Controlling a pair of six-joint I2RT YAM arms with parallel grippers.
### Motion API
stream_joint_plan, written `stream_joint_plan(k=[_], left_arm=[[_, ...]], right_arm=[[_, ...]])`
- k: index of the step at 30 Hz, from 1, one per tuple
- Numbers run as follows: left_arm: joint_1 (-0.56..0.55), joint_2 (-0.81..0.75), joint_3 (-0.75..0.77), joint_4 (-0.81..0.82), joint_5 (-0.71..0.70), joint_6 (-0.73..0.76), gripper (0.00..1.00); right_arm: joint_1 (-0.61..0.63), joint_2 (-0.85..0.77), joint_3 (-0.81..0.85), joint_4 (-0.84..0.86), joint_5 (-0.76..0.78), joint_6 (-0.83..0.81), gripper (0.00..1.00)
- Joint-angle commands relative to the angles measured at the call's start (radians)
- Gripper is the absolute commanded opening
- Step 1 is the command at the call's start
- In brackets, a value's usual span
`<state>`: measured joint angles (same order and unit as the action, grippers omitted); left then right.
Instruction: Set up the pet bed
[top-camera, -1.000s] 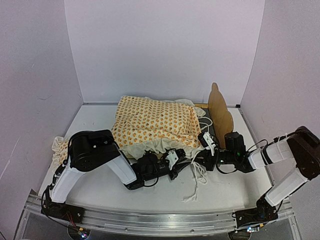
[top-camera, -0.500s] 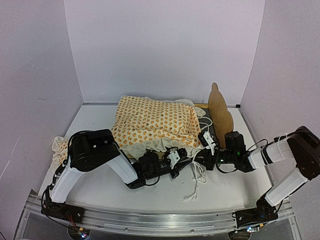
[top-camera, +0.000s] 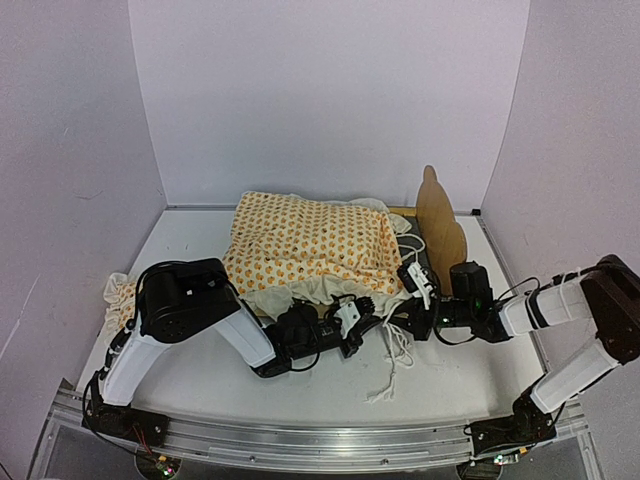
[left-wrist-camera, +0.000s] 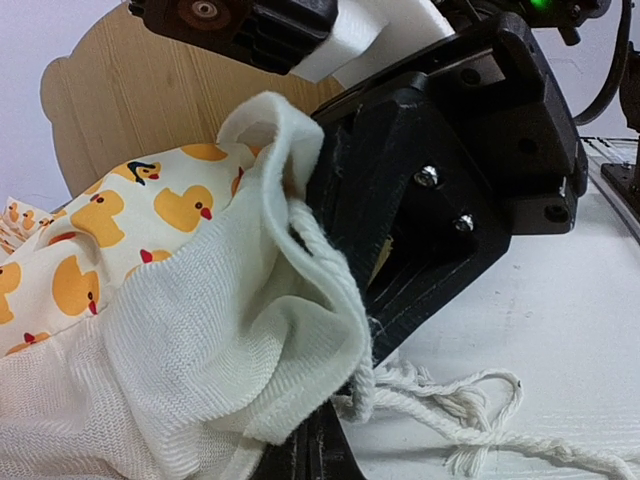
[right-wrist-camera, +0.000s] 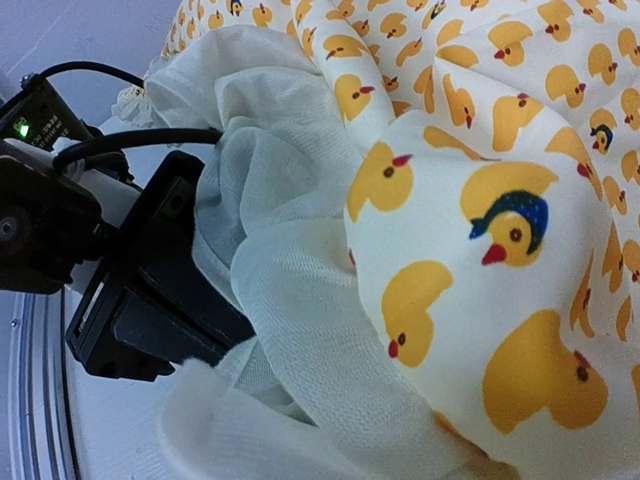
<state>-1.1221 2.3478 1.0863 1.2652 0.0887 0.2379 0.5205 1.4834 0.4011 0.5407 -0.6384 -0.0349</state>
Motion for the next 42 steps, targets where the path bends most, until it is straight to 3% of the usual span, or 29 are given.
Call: stream_joint_plan(k=[1,5,11,16,19,23,26,31,36,42], left_arm=[[0.004,-0.073,0.003,0.066,-0.043,-0.030,0.00],[-0.003,-0.076,-0.010,0.064,-0.064,-0.058,0.00],[-0.026,-0.084,-0.018,0.057,-0.131,-0.086,0.00],[-0.054,-0.106,-0.029,0.036,-0.178,-0.124,0.00],[-0.070,-0.116,-0.039,0.025,-0.188,-0.140,0.00],[-0.083,-0.125,-0.053,0.016,-0.201,-0.156,0.00],[-0.089,-0.136,-0.066,0.013,-0.208,-0.171,0.00],[-0.099,-0.150,-0.069,0.008,-0.212,-0.178,0.00],[-0.102,-0.164,-0.072,0.005,-0.214,-0.199,0.00],[-0.105,-0.198,-0.092,0.006,-0.214,-0.212,0.00]], right_arm=[[0.004,-0.103,0.044,-0.164,0.066,0.071,0.05],[0.005,-0.192,0.072,-0.407,0.169,0.179,0.26],[0.013,-0.297,0.122,-0.765,0.221,0.370,0.35],[0.119,-0.330,0.107,-0.788,0.280,0.474,0.55],[0.187,-0.298,0.111,-0.766,0.368,0.485,0.58],[0.214,-0.232,0.080,-0.665,0.461,0.496,0.56],[0.226,-0.172,0.075,-0.567,0.457,0.472,0.38],[0.237,-0.087,0.084,-0.452,0.462,0.455,0.36],[0.260,-0.041,0.079,-0.407,0.520,0.469,0.34],[0.295,-0.069,0.044,-0.454,0.617,0.523,0.14]])
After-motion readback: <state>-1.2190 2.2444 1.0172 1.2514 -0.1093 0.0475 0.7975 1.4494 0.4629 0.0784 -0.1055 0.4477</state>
